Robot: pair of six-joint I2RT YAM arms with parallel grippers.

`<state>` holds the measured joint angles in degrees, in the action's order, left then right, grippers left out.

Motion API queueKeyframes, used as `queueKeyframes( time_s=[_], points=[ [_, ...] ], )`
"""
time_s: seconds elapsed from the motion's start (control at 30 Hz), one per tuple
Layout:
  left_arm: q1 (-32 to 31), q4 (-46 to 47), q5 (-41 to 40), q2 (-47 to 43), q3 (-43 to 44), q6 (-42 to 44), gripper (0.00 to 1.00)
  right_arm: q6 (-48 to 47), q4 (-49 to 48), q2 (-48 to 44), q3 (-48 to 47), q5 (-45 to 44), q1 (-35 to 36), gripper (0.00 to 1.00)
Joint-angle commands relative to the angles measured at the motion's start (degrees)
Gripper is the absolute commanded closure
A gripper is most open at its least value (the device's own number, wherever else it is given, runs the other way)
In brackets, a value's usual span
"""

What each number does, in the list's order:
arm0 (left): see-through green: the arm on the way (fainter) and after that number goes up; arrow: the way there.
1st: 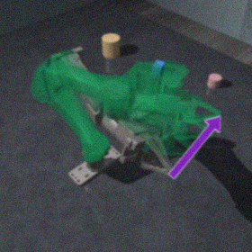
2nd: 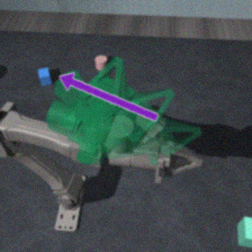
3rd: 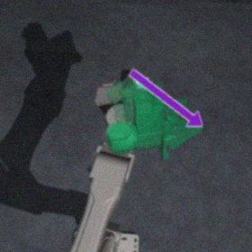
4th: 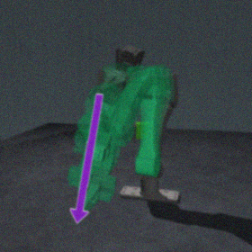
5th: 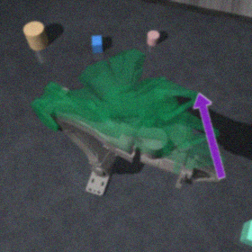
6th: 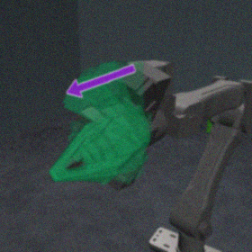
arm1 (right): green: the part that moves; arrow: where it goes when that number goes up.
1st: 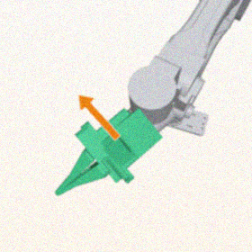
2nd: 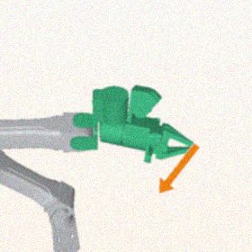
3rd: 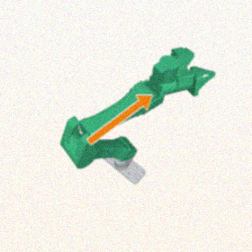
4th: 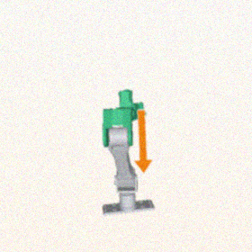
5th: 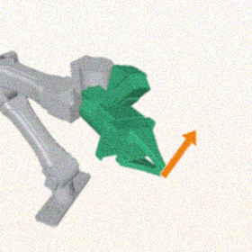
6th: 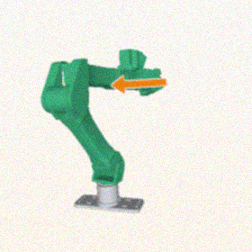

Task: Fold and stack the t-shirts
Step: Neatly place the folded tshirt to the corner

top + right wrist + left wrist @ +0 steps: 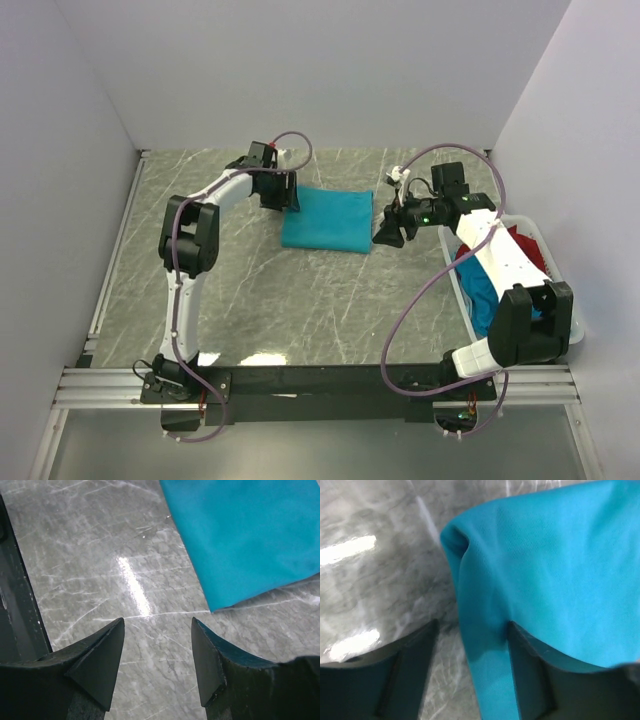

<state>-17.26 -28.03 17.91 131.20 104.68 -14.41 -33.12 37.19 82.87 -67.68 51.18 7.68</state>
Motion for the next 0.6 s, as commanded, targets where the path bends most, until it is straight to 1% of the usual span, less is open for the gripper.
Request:
queueKeyframes(
  time_s=[0.0,0.07,0.1,0.17,0.23,0.27,0.33,0.37,0.4,0.47,0.5,0.57],
  points=[
    [-1.2,-4.75,-0.16,4.15,1.75,-0.35,0.38,-1.24,0.87,-1.4,-1.22,2.61,-0.56,0.37],
    [-1.29,-5.98,1.06,5.73,3.15,-0.96,0.43,-1.5,1.39,-1.57,-1.31,2.87,-0.74,0.38],
    [-1.38,-6.24,1.77,6.09,3.59,-1.14,0.5,-1.68,1.66,-1.75,-1.31,2.87,-0.74,0.38],
    [-1.55,-6.68,2.47,6.61,3.86,-1.4,0.53,-1.86,1.74,-1.75,-1.31,2.7,-0.83,0.38],
    [-1.99,-6.95,1.52,6.62,4.04,-1.14,0.57,-2.29,2.45,-1.57,-1.66,2.7,-1.0,0.38],
    [-2.08,-7.65,1.08,6.62,4.3,-1.05,0.68,-2.47,2.71,-1.48,-1.84,3.05,-1.09,0.38],
    [-1.73,-8.26,-1.11,6.62,4.74,-0.88,0.85,-2.56,3.15,-1.4,-2.02,3.22,-1.18,0.38],
    [-1.38,-8.88,-2.17,6.36,5.0,-1.23,0.97,-2.56,3.07,-1.66,-2.02,3.23,-1.44,0.38],
    [-0.33,-8.71,-3.05,5.92,4.83,-1.58,1.0,-2.56,3.15,-1.92,-1.93,3.4,-1.44,0.38],
    [1.08,-7.31,-5.25,3.81,3.6,-2.46,1.0,-2.47,2.98,-2.36,-1.84,3.58,-1.62,0.38],
    [2.74,-6.26,-5.95,3.11,2.55,-2.55,1.0,-2.38,2.8,-2.97,-1.67,3.58,-1.79,0.38],
    [4.5,-6.33,-9.37,1.7,2.28,-1.85,0.99,-2.21,2.71,-3.15,-1.67,3.67,-2.06,0.38]
  ],
)
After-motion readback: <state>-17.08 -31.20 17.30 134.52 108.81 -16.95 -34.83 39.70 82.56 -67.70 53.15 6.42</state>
